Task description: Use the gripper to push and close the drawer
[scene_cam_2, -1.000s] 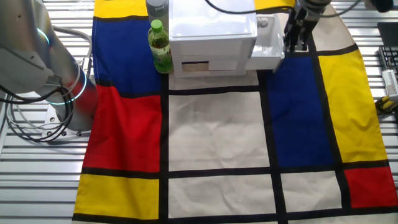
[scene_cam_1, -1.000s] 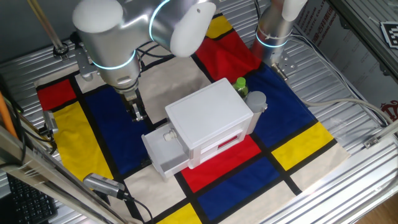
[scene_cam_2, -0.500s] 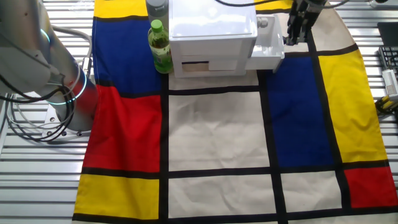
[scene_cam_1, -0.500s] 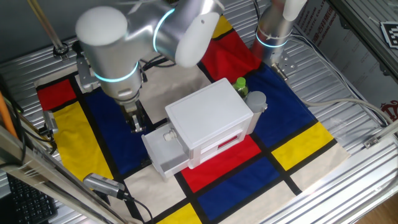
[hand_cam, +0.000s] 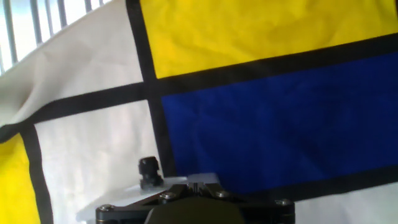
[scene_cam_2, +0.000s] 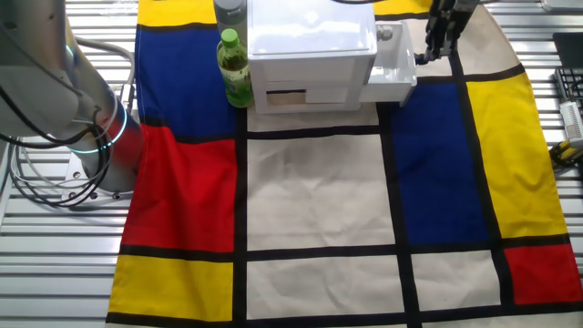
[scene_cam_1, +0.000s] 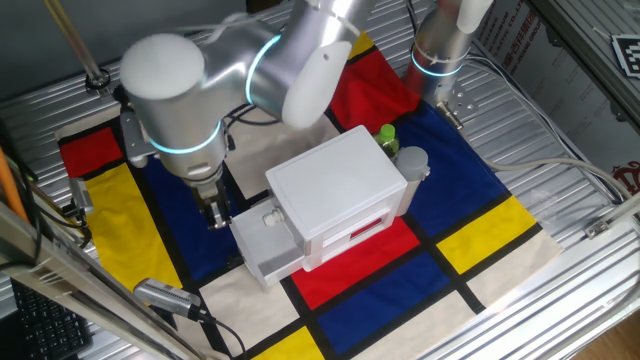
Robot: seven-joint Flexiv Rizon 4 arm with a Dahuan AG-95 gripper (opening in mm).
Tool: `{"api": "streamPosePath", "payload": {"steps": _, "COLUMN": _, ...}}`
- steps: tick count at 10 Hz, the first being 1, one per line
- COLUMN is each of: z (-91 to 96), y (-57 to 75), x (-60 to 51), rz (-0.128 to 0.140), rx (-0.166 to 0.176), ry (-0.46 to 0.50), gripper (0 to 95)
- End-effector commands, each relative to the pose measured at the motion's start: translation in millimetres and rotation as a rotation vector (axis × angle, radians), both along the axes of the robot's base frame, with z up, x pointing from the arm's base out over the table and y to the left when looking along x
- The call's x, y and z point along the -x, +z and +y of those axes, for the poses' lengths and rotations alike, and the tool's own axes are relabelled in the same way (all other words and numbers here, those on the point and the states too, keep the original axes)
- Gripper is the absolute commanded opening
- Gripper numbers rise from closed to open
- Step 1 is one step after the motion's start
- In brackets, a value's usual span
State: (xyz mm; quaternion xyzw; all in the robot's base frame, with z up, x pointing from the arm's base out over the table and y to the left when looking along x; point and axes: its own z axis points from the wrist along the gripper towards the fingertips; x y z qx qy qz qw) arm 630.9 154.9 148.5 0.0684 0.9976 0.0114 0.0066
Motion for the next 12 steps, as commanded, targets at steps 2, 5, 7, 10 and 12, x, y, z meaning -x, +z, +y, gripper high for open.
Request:
{"api": "streamPosePath", "payload": {"steps": 2, "z": 4.4, "y": -18.2, "x": 4.7, "rz": -0.039, "rx": 0.004, "ry": 0.019, "gripper": 0.0}}
{"api": "streamPosePath", "payload": {"steps": 5, "z": 5.8, "y": -17.3, "x": 5.5, "rz": -0.011, "rx": 0.008, "ry": 0.018, "gripper": 0.0}}
{"api": "streamPosePath", "payload": {"steps": 7, "z": 6.0, "y": -16.0, "x": 5.6, "rz": -0.013, "rx": 0.013, "ry": 0.018, "gripper": 0.0}}
{"api": "streamPosePath", "payload": {"steps": 10, "z": 6.1, "y": -15.4, "x": 5.7, "rz": -0.010, "rx": 0.017, "ry": 0.018, "gripper": 0.0}}
{"api": "streamPosePath", "payload": {"steps": 12, "z": 6.1, "y": -14.8, "x": 5.7, "rz": -0.005, "rx": 0.017, "ry": 0.022, "gripper": 0.0}}
